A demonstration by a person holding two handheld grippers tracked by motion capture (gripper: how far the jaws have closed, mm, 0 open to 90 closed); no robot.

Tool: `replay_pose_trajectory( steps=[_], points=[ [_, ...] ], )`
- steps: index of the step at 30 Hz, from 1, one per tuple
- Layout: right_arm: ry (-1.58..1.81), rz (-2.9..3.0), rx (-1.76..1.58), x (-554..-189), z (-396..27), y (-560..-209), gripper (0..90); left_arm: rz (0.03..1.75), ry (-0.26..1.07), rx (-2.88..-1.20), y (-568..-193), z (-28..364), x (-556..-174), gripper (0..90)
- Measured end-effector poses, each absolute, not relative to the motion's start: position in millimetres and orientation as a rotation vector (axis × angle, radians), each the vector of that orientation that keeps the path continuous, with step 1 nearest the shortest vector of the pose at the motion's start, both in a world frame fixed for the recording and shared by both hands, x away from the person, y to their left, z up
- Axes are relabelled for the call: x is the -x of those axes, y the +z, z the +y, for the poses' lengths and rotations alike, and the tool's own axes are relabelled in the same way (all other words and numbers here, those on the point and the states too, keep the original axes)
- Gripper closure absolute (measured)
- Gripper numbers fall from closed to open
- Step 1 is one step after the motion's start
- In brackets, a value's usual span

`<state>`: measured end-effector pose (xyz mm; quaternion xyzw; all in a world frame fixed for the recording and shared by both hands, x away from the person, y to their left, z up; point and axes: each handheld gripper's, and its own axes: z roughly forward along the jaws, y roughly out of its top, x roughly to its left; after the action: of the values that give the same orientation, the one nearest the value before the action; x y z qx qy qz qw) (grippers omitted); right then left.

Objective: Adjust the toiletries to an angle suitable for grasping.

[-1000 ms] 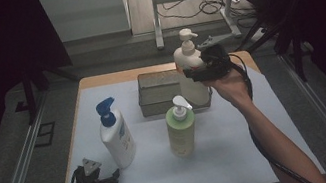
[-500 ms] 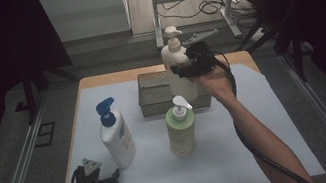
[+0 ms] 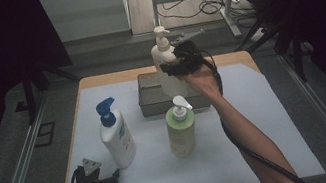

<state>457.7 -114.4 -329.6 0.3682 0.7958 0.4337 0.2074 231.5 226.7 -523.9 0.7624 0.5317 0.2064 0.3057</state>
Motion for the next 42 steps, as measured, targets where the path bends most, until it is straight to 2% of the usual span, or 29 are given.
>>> replay_pose_trajectory(
  steps=[18,42],
  points=[
    [1.213,2.222,-1.004,-476.4,-91.0,-341.6,37.8,1.406,0.546,-2.022,-523.8,226.9,-231.5,13.1],
    [1.192,2.293,-0.998,-488.3,-71.8,-385.7,37.6,1.406,0.546,-2.022,-523.8,226.9,-231.5,13.1]
  ],
)
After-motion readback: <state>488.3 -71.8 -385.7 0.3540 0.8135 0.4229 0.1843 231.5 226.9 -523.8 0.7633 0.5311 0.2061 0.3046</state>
